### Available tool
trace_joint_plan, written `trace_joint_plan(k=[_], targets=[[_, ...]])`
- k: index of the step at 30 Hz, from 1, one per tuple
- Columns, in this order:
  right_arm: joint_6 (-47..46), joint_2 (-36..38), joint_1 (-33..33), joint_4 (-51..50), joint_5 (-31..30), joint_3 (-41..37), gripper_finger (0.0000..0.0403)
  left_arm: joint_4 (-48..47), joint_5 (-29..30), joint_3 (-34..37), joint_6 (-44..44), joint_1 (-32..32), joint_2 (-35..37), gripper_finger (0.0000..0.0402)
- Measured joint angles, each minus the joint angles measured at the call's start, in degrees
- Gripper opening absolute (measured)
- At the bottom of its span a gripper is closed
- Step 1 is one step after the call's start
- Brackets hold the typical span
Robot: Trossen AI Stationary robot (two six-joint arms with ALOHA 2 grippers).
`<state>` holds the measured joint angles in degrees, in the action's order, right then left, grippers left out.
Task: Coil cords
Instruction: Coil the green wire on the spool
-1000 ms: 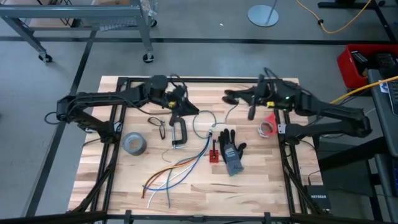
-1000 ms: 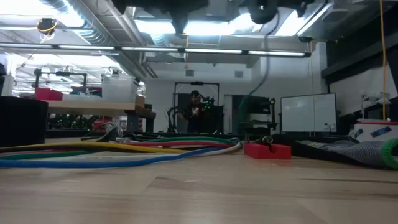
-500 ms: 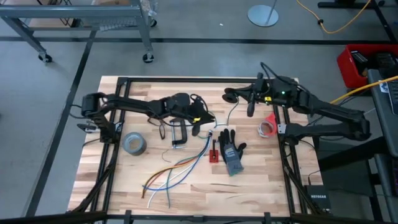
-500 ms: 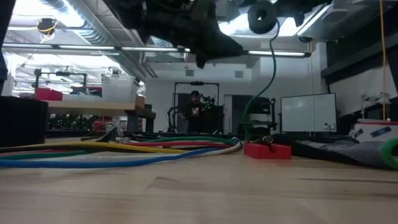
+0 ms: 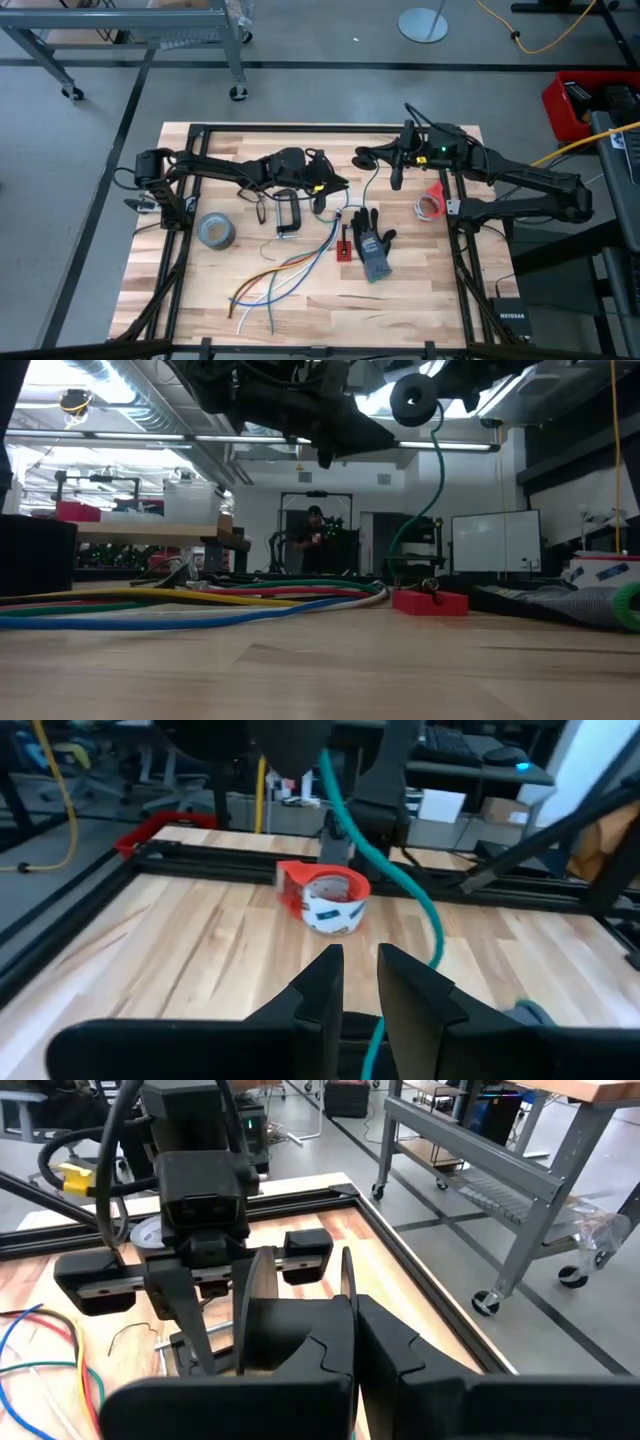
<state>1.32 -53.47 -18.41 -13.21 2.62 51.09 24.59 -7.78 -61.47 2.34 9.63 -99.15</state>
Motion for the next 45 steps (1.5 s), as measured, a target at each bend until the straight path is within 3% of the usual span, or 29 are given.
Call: trace_joint_plan(k=[3, 10, 14, 20, 25, 31, 38, 45], targets=[[0.0, 0.01, 0.0, 0.08, -0.01, 0.0, 0.0002, 0.05, 1.05, 0.0, 2.83, 0.0, 0.0, 0.0075], [0.0, 0.02, 0.0, 0.2, -0.01, 0.0, 0.0002, 0.04, 2.46, 0.0, 5.85, -0.39, 0.0, 0.0168], [0.0, 0.02, 0.0, 3.03, -0.01, -0.02, 0.0002, -0.12, 2.04, -0.02, 5.96, -1.51, 0.0, 0.0198], [0.0, 0.02, 0.0, 10.57, -0.01, -0.02, 0.0002, -0.25, 2.11, -0.02, 0.98, -4.21, 0.0, 0.0202], [-1.74, 0.02, 0.0, 15.23, -0.01, -0.02, 0.0002, -0.16, 5.63, -0.02, -1.68, -5.24, 0.0, 0.0197], [-2.75, 0.02, 0.0, 17.67, -0.01, -0.02, 0.0002, -0.07, 9.76, -0.02, -4.33, -5.06, 0.0, 0.0198], [-5.31, 0.02, 0.02, 20.57, 0.05, -0.02, 0.0002, 0.1, 10.59, -0.02, -6.58, -4.24, 0.0, 0.0198], [-7.43, -1.07, 0.02, 27.41, 4.37, -0.02, 0.0002, 0.6, 10.59, -0.02, -8.5, -4.22, 0.0, 0.0198]])
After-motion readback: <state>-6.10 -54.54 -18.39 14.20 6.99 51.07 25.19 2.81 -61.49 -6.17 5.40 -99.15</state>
